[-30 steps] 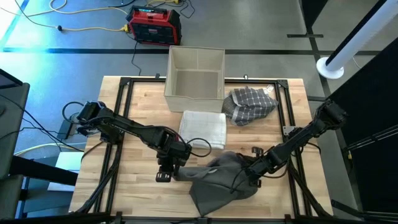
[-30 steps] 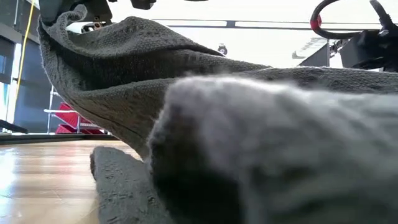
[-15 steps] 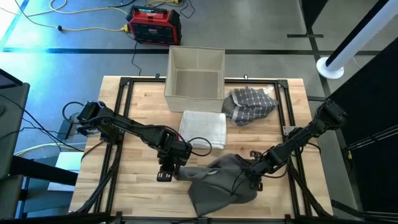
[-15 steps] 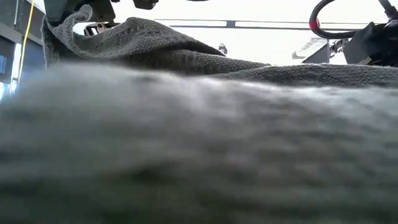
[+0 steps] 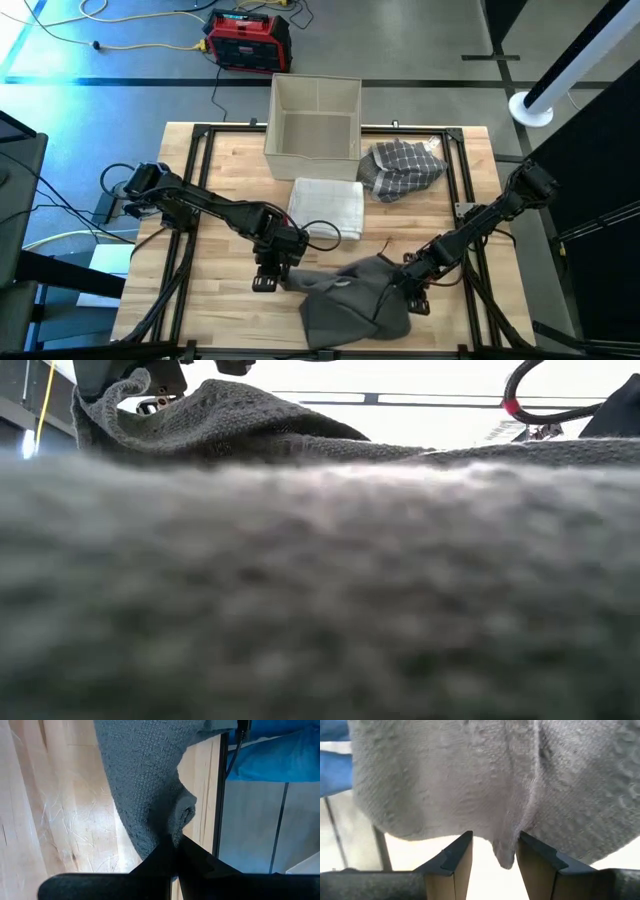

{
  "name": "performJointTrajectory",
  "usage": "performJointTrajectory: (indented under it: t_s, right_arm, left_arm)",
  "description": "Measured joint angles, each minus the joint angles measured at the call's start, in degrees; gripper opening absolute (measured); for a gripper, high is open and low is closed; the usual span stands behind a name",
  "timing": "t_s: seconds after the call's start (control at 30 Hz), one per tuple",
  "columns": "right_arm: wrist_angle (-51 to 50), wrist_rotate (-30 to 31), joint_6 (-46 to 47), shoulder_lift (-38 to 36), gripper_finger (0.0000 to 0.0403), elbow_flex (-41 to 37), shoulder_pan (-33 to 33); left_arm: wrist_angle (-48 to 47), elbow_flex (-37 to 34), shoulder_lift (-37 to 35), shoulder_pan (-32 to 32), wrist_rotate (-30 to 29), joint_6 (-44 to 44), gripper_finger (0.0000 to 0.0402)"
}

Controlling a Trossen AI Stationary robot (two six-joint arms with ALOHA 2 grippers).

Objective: Fold towel
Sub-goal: Fold the gray towel

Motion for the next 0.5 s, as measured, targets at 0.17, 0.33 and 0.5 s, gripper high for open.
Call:
performJointTrajectory:
  t_s: [0.17,0.33,0.5]
  right_arm:
    - [0.11,5.25,1.09,-0.01,0.0133,0.00,0.00]
    - [-2.15,5.29,3.46,-0.01,0.0133,0.00,-0.04]
    - [-3.12,5.01,5.89,-0.01,0.0122,0.00,-0.04]
  left_arm:
    - [0.05,0.00,0.00,0.00,-0.03,-0.09,0.0001]
    - [0.23,0.00,0.00,0.00,-0.24,-0.35,0.0001]
    - [0.57,0.00,0.00,0.00,-0.41,-0.59,0.0001]
